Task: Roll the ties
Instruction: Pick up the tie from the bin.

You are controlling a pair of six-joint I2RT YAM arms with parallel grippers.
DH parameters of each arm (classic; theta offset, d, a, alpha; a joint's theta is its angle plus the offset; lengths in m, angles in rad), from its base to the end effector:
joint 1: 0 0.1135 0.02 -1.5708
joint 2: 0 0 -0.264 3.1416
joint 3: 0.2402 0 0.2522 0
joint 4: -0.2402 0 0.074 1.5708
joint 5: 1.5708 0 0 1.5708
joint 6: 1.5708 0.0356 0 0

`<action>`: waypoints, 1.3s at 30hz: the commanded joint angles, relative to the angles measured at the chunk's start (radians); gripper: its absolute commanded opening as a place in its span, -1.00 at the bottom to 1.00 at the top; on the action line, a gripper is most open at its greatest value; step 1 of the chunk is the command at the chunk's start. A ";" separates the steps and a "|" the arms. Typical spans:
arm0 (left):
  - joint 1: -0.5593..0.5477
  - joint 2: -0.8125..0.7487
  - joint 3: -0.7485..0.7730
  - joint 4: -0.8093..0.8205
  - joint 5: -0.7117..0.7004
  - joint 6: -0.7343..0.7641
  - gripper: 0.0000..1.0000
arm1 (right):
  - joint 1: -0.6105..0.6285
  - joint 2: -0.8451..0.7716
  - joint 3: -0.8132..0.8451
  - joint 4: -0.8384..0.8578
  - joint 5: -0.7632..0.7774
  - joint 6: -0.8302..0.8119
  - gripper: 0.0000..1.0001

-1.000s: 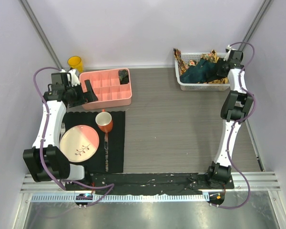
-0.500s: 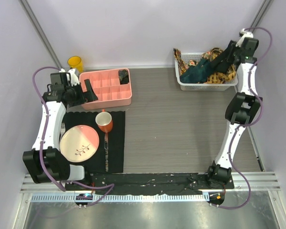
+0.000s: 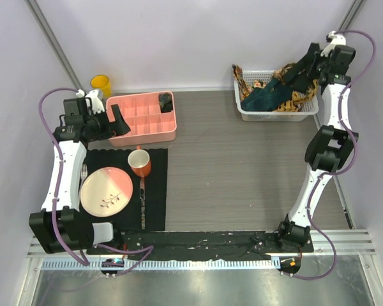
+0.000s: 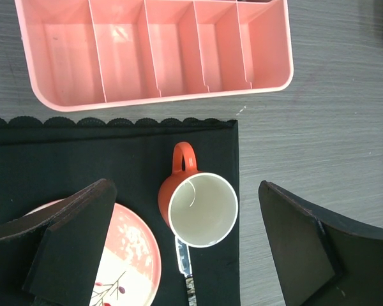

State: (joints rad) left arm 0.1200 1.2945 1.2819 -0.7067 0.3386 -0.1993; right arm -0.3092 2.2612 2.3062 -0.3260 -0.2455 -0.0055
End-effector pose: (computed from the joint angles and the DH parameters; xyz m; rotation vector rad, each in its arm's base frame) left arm 0.2740 0.0211 0.3535 -0.1871 2.2694 -0.4286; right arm 0.5117 -0.1544 0.3579 0.1093 1.8399 0.0073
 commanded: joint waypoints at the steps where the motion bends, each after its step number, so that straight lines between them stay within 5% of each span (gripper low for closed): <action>1: 0.006 -0.043 -0.019 0.035 0.034 0.024 0.99 | 0.022 -0.075 -0.123 0.004 -0.103 0.013 -0.99; 6: 0.007 -0.032 -0.029 0.041 0.053 0.035 0.99 | 0.074 -0.068 -0.223 -0.021 -0.110 -0.062 -0.89; 8: 0.006 -0.027 -0.029 0.039 0.053 0.037 0.99 | 0.094 -0.054 -0.226 -0.030 -0.092 -0.067 -0.57; 15: 0.006 -0.024 -0.035 0.047 0.063 0.032 0.99 | 0.131 0.012 -0.156 -0.041 -0.043 -0.047 0.07; 22: 0.006 -0.017 -0.030 0.046 0.056 0.041 0.99 | 0.171 0.080 -0.088 -0.041 0.044 -0.076 -0.02; 25: 0.006 -0.021 -0.029 0.046 0.048 0.046 0.99 | 0.174 0.101 -0.061 -0.044 0.058 -0.076 -0.35; 28: 0.007 -0.023 -0.027 0.046 0.045 0.052 0.99 | 0.182 0.113 -0.035 -0.074 0.074 -0.086 -0.07; 39: 0.007 -0.009 -0.032 0.052 0.059 0.041 1.00 | 0.185 0.132 -0.041 -0.209 0.005 -0.073 0.19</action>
State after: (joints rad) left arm 0.1204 1.2877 1.2518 -0.6964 0.3779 -0.1677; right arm -0.1310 2.3943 2.2185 -0.4881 -0.2020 -0.0948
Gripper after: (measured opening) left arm 0.996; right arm 0.587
